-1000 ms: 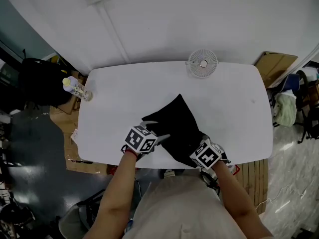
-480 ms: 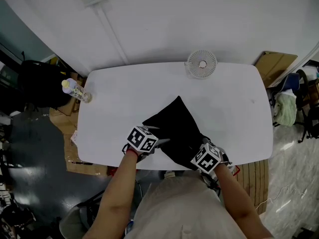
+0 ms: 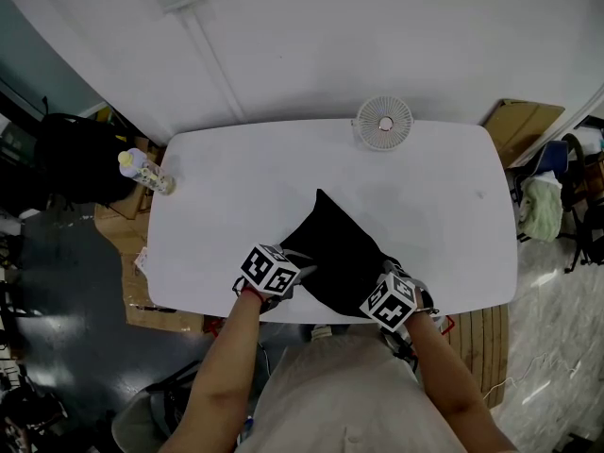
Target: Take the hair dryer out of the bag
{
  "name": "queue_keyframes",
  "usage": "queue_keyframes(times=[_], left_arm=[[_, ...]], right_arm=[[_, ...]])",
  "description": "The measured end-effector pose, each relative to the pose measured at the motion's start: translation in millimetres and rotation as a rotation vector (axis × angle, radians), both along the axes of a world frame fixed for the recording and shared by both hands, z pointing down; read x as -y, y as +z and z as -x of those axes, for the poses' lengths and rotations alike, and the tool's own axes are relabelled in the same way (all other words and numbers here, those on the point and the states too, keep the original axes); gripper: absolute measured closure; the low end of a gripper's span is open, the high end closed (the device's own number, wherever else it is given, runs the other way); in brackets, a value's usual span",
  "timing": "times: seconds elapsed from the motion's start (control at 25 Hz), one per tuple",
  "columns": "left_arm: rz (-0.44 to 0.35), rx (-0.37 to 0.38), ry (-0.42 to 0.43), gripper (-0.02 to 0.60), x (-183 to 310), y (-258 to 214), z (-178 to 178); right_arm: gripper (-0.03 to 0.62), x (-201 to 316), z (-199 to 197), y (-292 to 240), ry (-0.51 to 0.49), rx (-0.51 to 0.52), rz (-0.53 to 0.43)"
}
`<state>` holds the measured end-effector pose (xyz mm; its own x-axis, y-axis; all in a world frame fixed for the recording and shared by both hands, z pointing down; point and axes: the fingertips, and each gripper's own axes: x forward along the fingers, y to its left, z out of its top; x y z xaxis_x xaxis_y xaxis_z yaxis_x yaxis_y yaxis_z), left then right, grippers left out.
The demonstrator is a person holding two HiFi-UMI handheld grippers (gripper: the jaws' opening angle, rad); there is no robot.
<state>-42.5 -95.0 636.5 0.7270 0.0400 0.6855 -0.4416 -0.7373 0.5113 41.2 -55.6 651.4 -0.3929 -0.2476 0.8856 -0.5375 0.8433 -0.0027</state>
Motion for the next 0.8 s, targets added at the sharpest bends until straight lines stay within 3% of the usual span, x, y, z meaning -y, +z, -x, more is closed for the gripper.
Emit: queue_keyframes(times=[0.12, 0.44, 0.8], left_arm=[[0.004, 0.0, -0.041, 0.562, 6.5, -3.7, 6.1], [-0.083, 0.13, -0.03, 0.563, 22.0, -12.9, 18.0], [-0.057, 0.212, -0.285, 0.563, 56.4, -37.1, 58.7]], right_arm=[[0.372, -2.3, -0.6, 0.5, -0.021, -0.002, 0.007], [0.372, -7.9, -5.0, -21.6, -0.015, 0.078, 0.075], [0.372, -22.3, -3.0, -49.2, -0.086, 0.184, 0.126]])
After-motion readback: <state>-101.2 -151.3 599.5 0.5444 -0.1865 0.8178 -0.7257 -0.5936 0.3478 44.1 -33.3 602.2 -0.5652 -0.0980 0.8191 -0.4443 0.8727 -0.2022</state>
